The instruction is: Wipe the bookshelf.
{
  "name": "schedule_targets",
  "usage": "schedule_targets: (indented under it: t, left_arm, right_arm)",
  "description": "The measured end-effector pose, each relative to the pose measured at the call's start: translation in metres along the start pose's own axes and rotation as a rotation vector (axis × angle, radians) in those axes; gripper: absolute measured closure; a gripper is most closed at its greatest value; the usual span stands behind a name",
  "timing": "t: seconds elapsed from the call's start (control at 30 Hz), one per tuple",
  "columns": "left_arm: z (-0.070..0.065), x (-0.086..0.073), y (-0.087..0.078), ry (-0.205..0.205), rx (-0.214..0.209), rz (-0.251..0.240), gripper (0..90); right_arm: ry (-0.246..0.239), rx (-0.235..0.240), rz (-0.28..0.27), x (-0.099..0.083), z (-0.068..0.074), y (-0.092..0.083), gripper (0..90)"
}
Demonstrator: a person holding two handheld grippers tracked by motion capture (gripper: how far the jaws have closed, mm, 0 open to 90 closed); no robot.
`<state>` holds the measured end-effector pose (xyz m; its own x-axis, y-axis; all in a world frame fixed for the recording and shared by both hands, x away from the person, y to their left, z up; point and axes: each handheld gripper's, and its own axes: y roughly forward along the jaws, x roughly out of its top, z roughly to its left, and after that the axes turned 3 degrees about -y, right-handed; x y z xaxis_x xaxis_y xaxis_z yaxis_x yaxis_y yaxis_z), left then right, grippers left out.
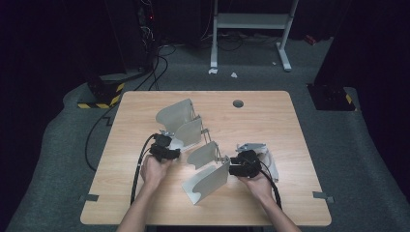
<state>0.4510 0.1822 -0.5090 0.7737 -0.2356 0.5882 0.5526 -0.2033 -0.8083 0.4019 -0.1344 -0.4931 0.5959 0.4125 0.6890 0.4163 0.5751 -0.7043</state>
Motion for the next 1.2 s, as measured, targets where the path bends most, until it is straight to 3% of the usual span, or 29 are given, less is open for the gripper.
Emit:
schedule_targets:
  t: [0.1,0.3,0.37,0.47,1.0,1.2]
  left_arm:
    - [-0.001,0.007,0.002,0.006,-0.002,0.027,41.9]
    - [-0.003,0.008,0.006,0.019,-0.017,-0.001,43.4]
    - [-0.004,0.011,0.007,0.029,-0.021,0.011,44.4]
    - [-0.009,0.018,0.009,0.043,-0.023,0.039,47.5]
    - [-0.032,0.032,0.021,0.101,-0.071,0.017,49.9]
    - [-0.035,0.041,0.025,0.118,-0.076,0.039,49.8]
  right_arm:
    - [-0.002,-0.002,-0.002,0.000,0.002,0.000,53.2]
    - [0.000,0.001,-0.010,-0.003,0.004,-0.002,53.2]
    - [-0.003,-0.002,-0.008,-0.003,0.004,-0.003,53.2]
    - [-0.018,-0.015,-0.011,-0.003,0.007,-0.005,53.6]
    - [-0.009,-0.021,-0.032,-0.008,0.006,-0.010,52.8]
    - [-0.004,-0.013,-0.030,-0.008,0.007,-0.010,53.0]
